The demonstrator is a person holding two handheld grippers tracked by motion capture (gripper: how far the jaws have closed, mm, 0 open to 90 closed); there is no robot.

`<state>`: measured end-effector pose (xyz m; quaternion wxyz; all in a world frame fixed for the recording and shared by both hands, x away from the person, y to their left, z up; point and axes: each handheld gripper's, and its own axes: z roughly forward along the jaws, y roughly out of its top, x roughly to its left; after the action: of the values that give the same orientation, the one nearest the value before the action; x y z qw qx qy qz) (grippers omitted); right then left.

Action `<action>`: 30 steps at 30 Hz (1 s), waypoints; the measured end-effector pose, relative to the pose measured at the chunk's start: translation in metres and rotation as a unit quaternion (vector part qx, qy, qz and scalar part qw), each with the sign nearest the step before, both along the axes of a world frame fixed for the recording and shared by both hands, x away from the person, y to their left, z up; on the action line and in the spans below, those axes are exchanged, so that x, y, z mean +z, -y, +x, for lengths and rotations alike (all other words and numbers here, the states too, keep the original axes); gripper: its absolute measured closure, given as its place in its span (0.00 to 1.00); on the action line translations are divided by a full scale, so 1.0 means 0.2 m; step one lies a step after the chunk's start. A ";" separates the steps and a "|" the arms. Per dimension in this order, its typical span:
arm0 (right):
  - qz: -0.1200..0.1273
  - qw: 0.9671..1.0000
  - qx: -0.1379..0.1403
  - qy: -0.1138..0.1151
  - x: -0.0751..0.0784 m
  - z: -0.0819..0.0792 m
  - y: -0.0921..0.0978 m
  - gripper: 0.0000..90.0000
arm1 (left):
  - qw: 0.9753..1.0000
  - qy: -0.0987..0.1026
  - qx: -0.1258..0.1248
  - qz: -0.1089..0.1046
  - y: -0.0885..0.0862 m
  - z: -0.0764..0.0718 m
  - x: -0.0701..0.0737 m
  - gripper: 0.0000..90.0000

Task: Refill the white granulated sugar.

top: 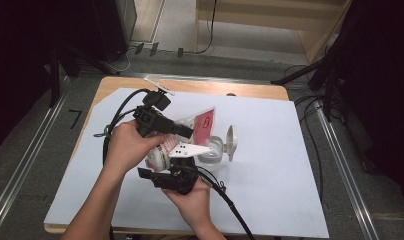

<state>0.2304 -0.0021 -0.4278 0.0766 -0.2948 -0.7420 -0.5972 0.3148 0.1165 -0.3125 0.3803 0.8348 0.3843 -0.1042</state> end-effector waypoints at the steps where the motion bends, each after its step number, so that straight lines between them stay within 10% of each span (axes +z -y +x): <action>1: -0.001 1.000 0.000 0.000 0.00 0.00 0.00 0.66 | 1.000 0.002 -0.001 0.002 0.00 0.00 0.00 0.85; 30: 0.011 1.000 -0.015 0.009 0.03 0.01 0.00 0.65 | 0.997 -0.032 -0.041 0.056 0.10 0.11 0.06 0.89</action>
<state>0.2333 -0.0013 -0.4210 0.0642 -0.3002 -0.7312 -0.6091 0.3361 0.0962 -0.3008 0.3155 0.8662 0.3669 -0.1248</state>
